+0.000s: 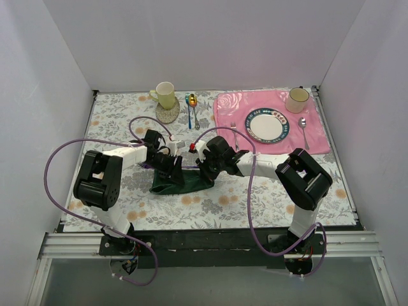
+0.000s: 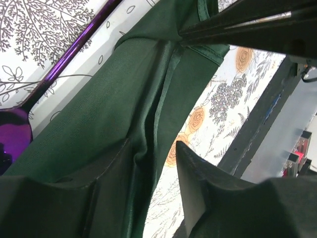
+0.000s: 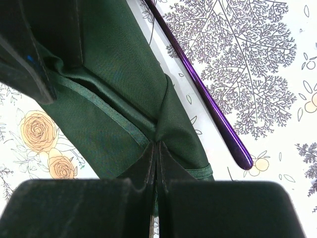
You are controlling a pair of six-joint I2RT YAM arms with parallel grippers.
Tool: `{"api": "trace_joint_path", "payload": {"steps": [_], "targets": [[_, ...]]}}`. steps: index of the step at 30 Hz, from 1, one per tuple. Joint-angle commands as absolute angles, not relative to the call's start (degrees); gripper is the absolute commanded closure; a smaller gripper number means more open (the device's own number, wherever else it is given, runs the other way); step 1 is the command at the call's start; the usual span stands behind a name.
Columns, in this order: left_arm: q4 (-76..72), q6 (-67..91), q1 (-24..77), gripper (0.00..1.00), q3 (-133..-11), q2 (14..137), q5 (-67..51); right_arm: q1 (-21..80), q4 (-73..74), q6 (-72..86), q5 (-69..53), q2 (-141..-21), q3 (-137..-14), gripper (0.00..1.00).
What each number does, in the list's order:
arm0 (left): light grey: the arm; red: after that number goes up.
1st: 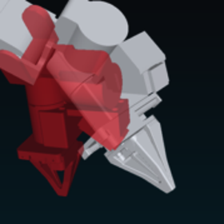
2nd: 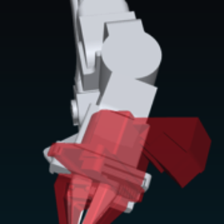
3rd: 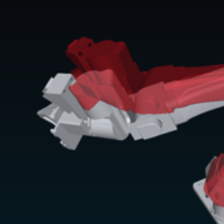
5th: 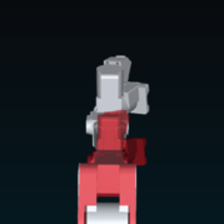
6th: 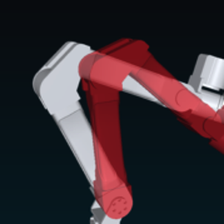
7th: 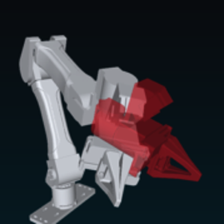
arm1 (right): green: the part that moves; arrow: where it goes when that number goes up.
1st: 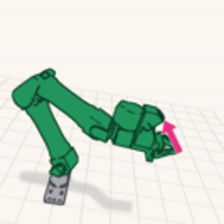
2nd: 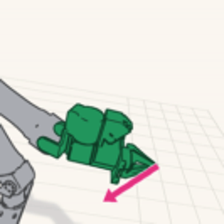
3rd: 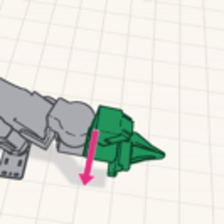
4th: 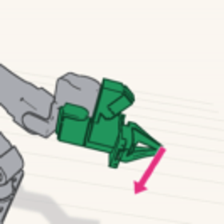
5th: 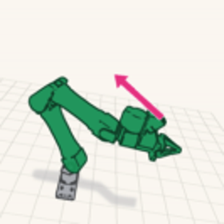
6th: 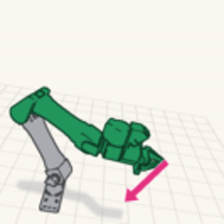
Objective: Fold the napkin into a case and place the utensils inside
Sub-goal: Stuff the top corner of the smaller-rectangle-folded napkin at the center of the board.
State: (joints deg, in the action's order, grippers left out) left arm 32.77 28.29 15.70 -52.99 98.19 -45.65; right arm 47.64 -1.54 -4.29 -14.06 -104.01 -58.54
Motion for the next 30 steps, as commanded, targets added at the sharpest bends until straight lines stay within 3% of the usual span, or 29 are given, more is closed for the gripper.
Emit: {"api": "trace_joint_path", "payload": {"steps": [1,9,21,29,30], "targets": [[29.7,30.1,16.3,0.57,-53.1,96.2,-42.7,47.6,-1.1,-5.4,-13.6,-104.6,-58.2,0.99],[27.2,32.0,15.8,0.48,-52.9,92.8,-39.6,47.5,-1.1,-5.8,-13.6,-104.1,-57.5,0.99],[34.4,27.2,16.0,0.52,-53.3,95.4,-44.2,47.6,-1.3,-5.8,-13.8,-104.1,-57.7,0.99],[32.9,28.7,16.8,0.74,-54.4,96.9,-45.3,47.5,-1.7,-5.6,-14.5,-103.4,-57.7,0.99],[32.8,29.0,16.9,0.82,-54.7,96.9,-45.4,47.6,-1.7,-5.8,-14.7,-103.4,-57.8,0.99]]}}
